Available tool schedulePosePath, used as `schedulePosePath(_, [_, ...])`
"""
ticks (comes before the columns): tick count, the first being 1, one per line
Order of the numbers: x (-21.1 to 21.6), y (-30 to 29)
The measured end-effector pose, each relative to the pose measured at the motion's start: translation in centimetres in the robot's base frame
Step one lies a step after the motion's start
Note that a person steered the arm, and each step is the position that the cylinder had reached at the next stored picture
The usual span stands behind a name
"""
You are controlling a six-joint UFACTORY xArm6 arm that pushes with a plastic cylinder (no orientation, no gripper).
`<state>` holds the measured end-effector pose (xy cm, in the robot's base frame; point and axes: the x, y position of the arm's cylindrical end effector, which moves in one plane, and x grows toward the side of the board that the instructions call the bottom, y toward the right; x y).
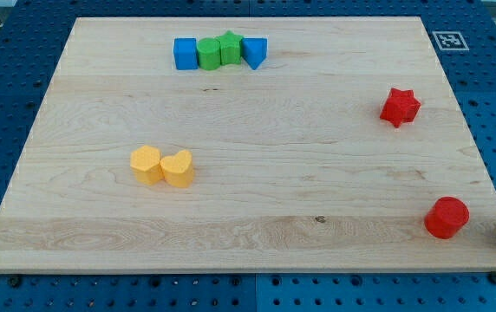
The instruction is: Push red circle towards the bottom center
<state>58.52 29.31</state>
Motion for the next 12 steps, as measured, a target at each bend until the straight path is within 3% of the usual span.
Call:
schedulePosePath(1, [-4.0,-0.8])
schedulePosePath(4, [2.0,-1.4])
schedulePosePath(11, [-1.8,-3.2])
schedulePosePath(12, [-0.7,-4.0])
